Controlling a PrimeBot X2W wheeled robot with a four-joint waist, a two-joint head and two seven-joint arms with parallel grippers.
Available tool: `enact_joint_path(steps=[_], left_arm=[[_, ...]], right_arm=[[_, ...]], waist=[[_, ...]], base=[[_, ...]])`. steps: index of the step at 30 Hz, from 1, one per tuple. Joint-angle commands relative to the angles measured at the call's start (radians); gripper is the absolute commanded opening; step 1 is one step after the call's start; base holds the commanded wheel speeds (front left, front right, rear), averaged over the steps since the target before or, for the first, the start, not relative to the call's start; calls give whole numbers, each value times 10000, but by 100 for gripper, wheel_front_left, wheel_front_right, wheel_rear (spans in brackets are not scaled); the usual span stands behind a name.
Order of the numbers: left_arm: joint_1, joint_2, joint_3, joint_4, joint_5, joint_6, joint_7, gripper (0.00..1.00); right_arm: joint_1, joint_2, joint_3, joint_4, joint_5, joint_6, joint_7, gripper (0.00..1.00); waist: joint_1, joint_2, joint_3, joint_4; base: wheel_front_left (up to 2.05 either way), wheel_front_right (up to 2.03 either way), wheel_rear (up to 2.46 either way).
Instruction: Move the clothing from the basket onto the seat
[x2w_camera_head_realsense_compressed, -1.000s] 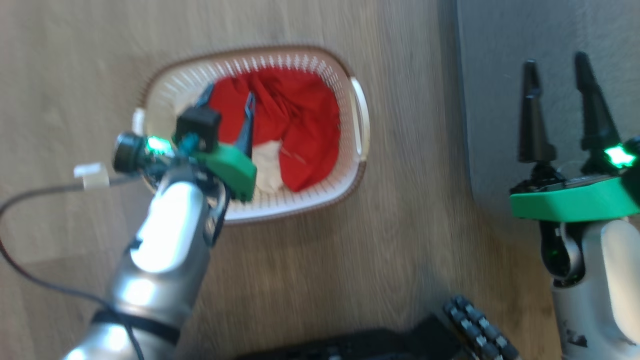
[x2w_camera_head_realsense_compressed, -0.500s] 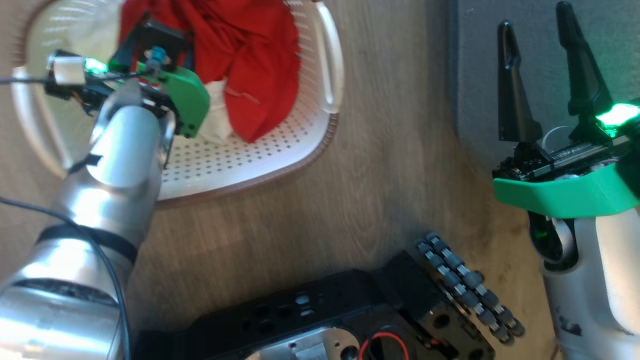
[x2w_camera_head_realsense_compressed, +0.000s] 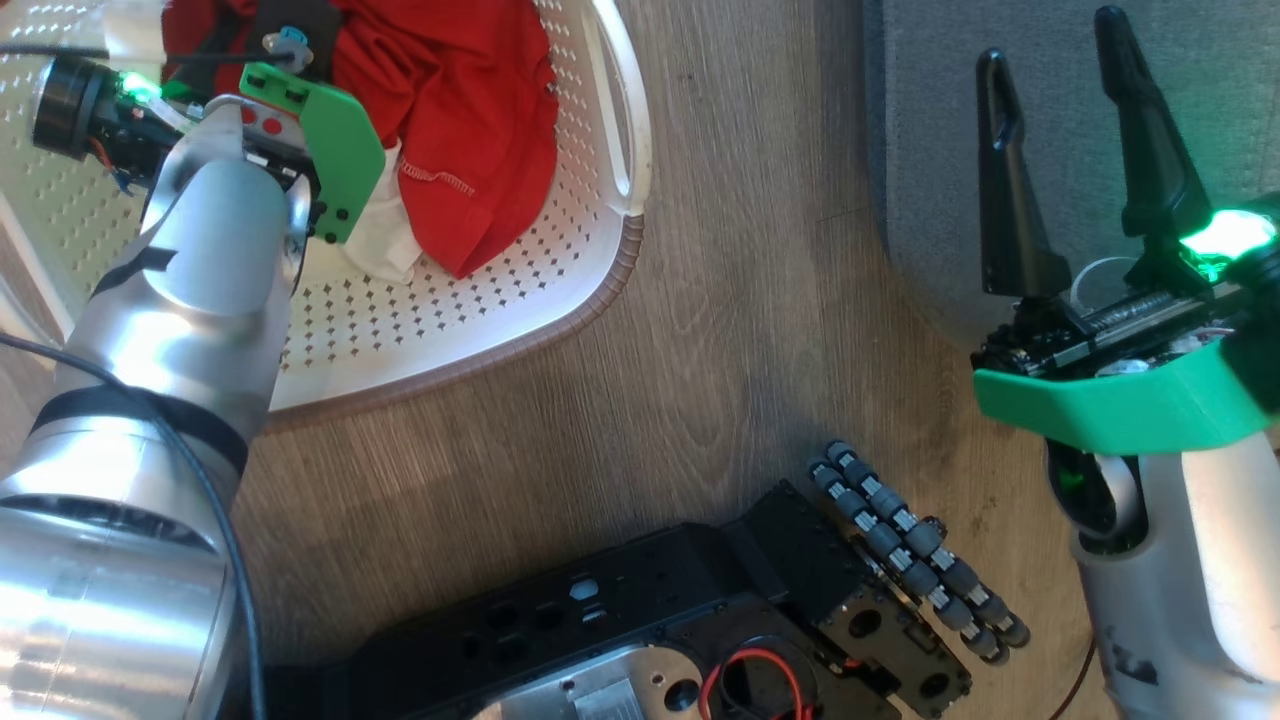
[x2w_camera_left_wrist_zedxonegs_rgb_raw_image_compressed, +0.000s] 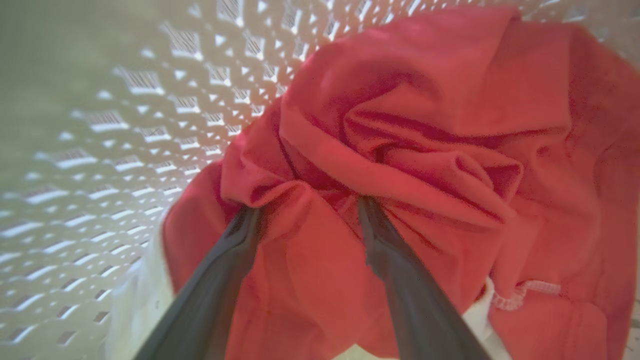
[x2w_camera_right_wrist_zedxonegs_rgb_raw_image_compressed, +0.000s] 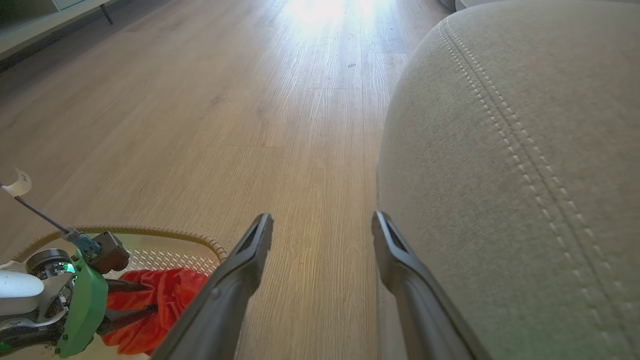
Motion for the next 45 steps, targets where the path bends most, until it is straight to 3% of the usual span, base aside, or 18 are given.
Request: enact_joint_path(steps=[1, 7, 16, 20, 21, 22, 23, 34, 39, 45], left_arm=[[99, 220, -21, -11, 118, -72, 327, 100], [-129, 311, -815, 28, 765, -149, 1690, 100], [90, 133, -1058, 34, 594, -948, 2922, 100], [200, 124, -990, 35, 417, -1055, 3338, 98], [223, 133, -964, 35, 357, -1087, 3435, 71], [240, 140, -968, 35, 324, -1140, 3513, 13], [258, 156, -973, 35, 293, -1190, 3583, 0], [243, 107, -876, 36, -100, -994, 3194, 0], [328, -24, -703, 32, -421, -647, 2007, 0], [704, -100, -501, 34, -807, -544, 849, 0]], right_arm=[[719, -64, 211, -331, 37, -2, -61, 100], [902, -95, 74, -480, -119, -2, -61, 100], [1094, -180, -98, -577, -225, -2, -61, 100], [1095, -173, -79, -601, -236, -2, -61, 100], [1097, -178, -71, -609, -235, -2, -61, 100], [1098, -210, -40, -613, -237, -2, -61, 100], [1101, -259, -2, -616, -256, -2, -61, 100], [828, -426, 10, -569, -373, -2, -61, 100], [535, -410, -81, -461, -342, -2, -61, 100], [142, -423, 13, -430, -296, -2, -61, 100]], waist=[[-1, 1, 38, 3], [-1, 1, 113, 29], [-1, 1, 252, 148], [-1, 1, 267, 182], [-1, 1, 276, 190], [-1, 1, 282, 201], [-1, 1, 286, 212], [-1, 1, 164, 333], [-1, 1, -141, 309], [-1, 1, -637, 339]], base=[[0, 0, 0], [0, 0, 0], [0, 0, 0], [0, 0, 0], [0, 0, 0], [0, 0, 0], [0, 0, 0], [0, 0, 0], [0, 0, 0], [0, 0, 0]])
